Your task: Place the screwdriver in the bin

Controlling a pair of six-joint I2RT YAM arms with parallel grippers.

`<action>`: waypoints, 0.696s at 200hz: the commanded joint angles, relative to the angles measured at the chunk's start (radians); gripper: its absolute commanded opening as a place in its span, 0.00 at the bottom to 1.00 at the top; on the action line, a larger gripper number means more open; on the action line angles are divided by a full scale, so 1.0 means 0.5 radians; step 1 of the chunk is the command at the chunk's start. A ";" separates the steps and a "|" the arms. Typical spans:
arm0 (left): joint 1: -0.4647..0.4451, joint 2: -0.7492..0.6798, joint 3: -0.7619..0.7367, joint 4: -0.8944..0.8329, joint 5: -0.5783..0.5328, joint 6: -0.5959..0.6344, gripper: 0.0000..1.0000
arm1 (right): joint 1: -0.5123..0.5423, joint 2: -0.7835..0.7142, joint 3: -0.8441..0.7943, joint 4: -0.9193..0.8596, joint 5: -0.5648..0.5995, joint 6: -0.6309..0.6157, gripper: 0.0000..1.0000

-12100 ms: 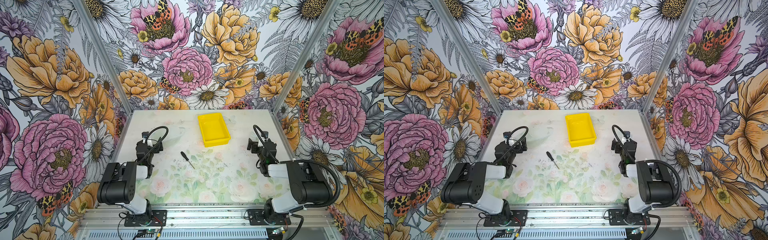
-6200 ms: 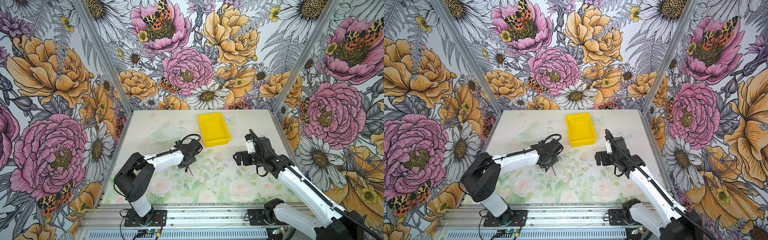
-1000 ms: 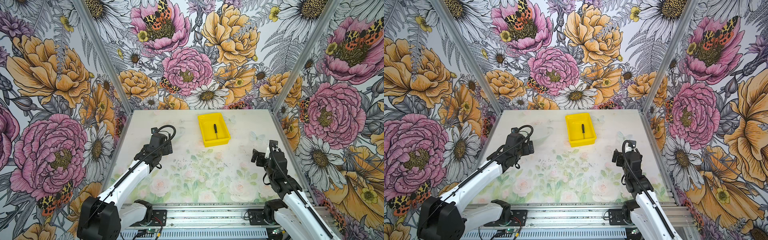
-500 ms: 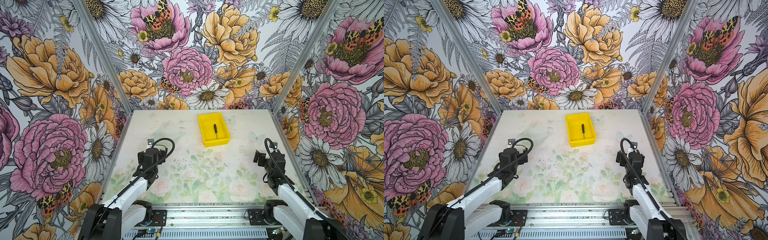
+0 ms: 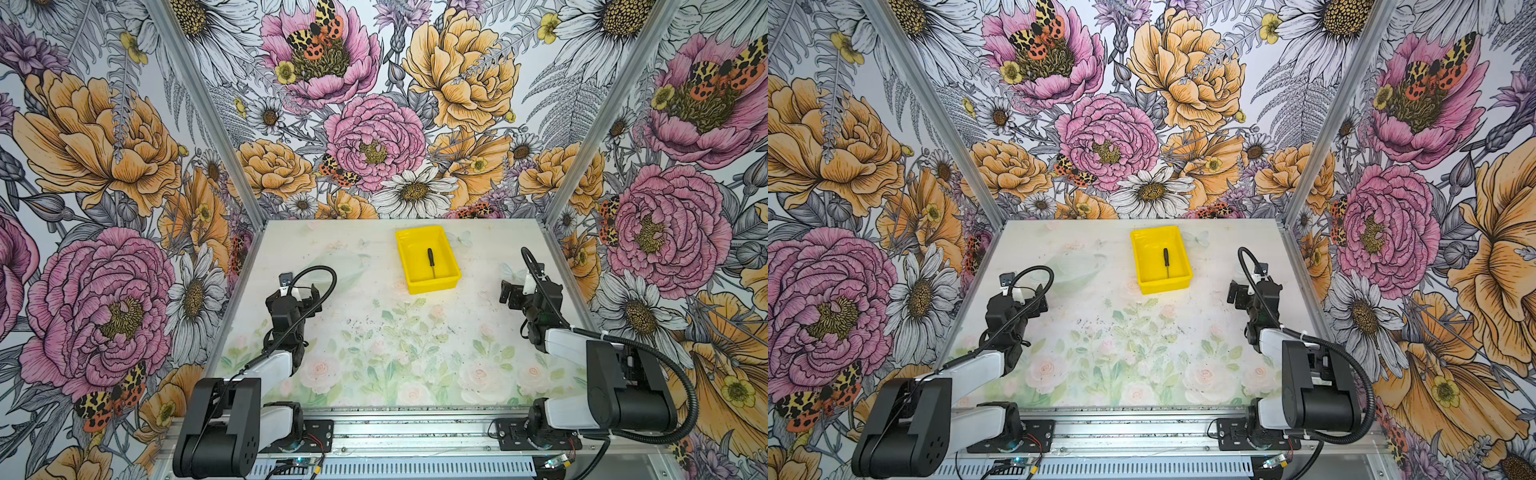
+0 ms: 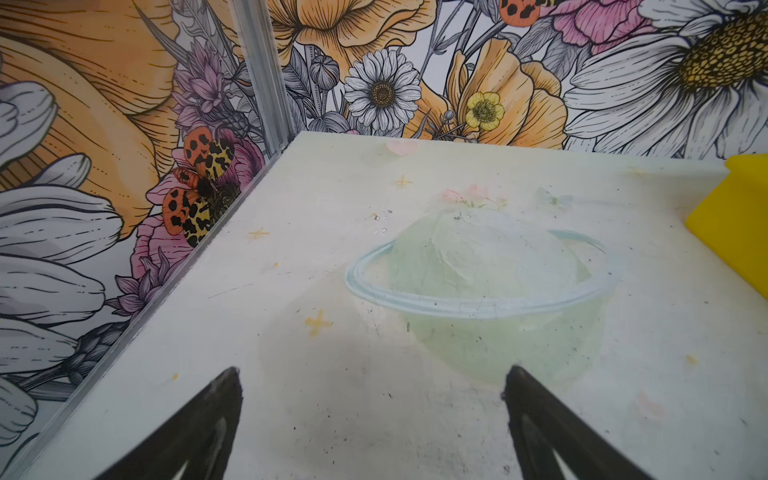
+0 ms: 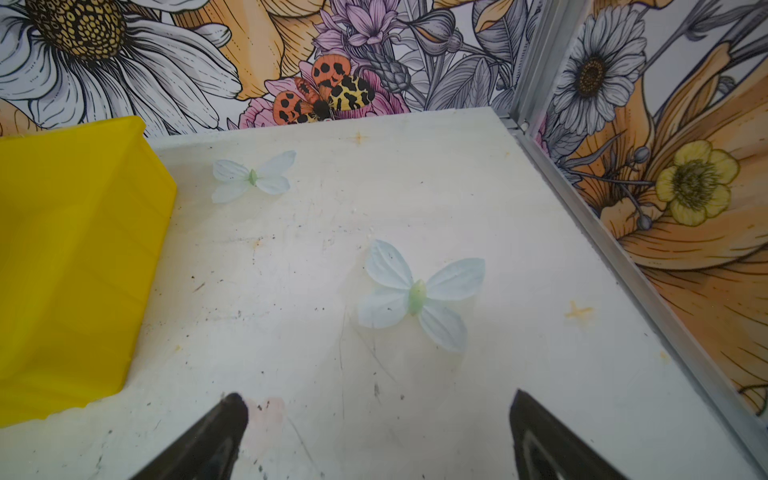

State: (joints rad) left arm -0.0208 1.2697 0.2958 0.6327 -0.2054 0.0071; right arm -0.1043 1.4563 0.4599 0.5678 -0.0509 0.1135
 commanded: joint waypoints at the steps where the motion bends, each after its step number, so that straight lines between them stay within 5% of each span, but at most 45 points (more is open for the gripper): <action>1: 0.020 0.183 0.118 0.335 0.137 -0.008 0.99 | 0.013 0.112 0.125 0.098 -0.144 -0.021 1.00; 49: 0.050 0.569 0.160 0.637 0.235 0.010 0.99 | 0.029 0.116 0.098 0.153 -0.137 -0.037 1.00; 86: 0.070 0.546 0.176 0.557 0.250 -0.010 0.99 | 0.080 0.113 0.080 0.169 -0.048 -0.076 1.00; 113: 0.069 0.559 0.169 0.594 0.251 -0.008 0.99 | 0.095 0.186 -0.121 0.618 0.001 -0.074 1.00; 139: 0.069 0.556 0.169 0.586 0.251 -0.008 0.99 | 0.100 0.162 -0.104 0.537 0.021 -0.075 0.99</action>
State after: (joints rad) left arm 0.0051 1.5467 0.3668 0.8822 -0.1059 0.0067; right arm -0.0582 1.5272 0.4076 0.7540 -0.0700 0.0868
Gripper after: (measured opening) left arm 0.986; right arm 0.995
